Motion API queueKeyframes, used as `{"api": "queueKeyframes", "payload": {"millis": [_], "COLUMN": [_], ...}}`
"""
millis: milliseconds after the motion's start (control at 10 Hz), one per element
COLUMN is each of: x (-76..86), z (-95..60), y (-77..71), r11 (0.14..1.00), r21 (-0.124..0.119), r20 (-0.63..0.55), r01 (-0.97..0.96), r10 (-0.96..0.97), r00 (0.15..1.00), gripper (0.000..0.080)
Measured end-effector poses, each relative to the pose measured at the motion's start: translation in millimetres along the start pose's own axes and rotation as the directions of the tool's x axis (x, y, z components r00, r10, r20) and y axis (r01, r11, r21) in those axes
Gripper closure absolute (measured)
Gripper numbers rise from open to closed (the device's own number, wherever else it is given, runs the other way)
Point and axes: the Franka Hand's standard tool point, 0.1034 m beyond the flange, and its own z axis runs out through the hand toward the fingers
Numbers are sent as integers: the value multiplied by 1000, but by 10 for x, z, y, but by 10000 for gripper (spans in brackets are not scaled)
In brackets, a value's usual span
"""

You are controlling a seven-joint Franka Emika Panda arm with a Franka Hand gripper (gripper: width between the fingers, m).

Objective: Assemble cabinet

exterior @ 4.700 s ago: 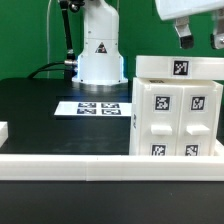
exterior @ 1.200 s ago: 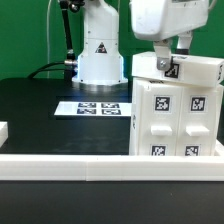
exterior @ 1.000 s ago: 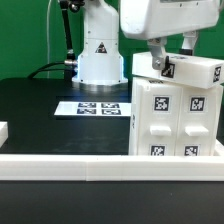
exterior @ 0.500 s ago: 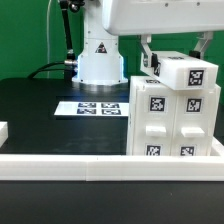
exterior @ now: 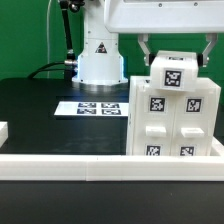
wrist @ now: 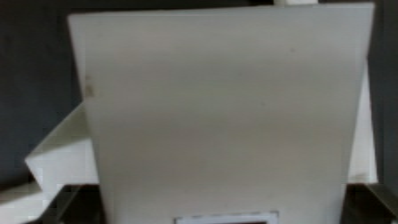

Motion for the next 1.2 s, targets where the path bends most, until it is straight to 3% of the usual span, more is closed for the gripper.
{"api": "queueKeyframes", "payload": {"millis": [400, 700, 1100, 1200], "x": [-14, -50, -57, -71], "z": [13, 16, 14, 15], "y": [-90, -153, -177, -199], "r11": [901, 712, 465, 432], "r21": [23, 33, 34, 32], "r20": [-18, 1, 36, 46], "r01": [-434, -702, -885, -901], "r10": [434, 702, 884, 900], "r00": [901, 712, 466, 433], "gripper": [239, 239, 239, 153]}}
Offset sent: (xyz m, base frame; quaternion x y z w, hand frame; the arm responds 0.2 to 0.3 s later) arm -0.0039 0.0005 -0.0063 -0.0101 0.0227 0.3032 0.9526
